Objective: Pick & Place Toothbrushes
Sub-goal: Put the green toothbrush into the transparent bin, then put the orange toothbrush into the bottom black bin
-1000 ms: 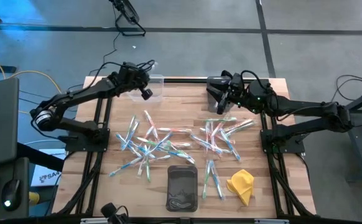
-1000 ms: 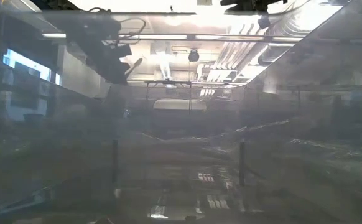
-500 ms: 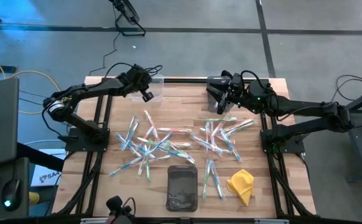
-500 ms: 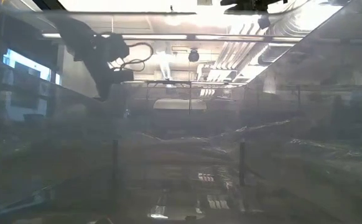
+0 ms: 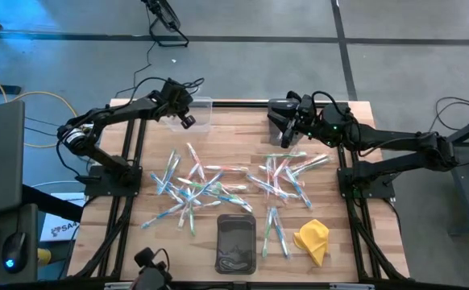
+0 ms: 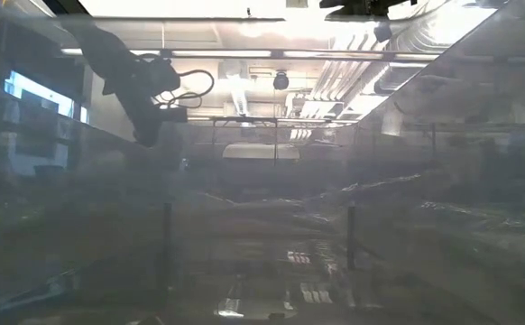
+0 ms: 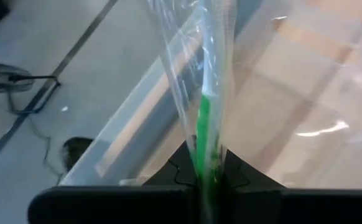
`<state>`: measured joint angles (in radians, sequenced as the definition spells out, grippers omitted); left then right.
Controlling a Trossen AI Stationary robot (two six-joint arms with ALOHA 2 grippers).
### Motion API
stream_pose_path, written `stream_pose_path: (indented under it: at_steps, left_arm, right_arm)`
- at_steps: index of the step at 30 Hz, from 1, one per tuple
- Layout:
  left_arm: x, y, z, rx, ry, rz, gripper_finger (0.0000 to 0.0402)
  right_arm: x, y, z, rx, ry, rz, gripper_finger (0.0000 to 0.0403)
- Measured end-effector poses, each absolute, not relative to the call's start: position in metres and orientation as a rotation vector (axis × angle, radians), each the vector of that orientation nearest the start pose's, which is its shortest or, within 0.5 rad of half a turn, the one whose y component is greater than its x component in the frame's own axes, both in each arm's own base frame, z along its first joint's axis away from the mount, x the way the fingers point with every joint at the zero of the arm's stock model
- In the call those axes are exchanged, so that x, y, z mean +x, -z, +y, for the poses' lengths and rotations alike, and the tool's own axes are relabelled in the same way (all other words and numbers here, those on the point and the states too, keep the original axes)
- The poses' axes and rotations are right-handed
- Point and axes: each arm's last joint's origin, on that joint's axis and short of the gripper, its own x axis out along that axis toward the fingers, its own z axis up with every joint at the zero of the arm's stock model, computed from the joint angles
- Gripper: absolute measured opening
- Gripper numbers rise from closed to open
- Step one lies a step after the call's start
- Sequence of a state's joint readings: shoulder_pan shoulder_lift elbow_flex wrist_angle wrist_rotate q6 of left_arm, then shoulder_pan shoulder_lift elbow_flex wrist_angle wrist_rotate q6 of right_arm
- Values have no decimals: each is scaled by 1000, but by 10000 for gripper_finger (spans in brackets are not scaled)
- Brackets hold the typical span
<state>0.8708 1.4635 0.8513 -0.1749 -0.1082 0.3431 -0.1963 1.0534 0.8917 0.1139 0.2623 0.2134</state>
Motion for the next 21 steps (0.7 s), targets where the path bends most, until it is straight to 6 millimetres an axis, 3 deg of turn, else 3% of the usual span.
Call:
stream_pose_path:
  at_steps: [3, 14, 21]
  left_arm:
    - [188, -206, 227, -7, -767, 897, 14]
    - [188, -206, 227, -24, -776, 891, 113]
    - [188, -205, 227, -70, -796, 878, 115]
  right_arm:
    - [230, -348, -53, 208, 462, -1, 136]
    - [230, -345, -53, 207, 460, 34, 136]
    - [230, -344, -53, 210, 462, 48, 136]
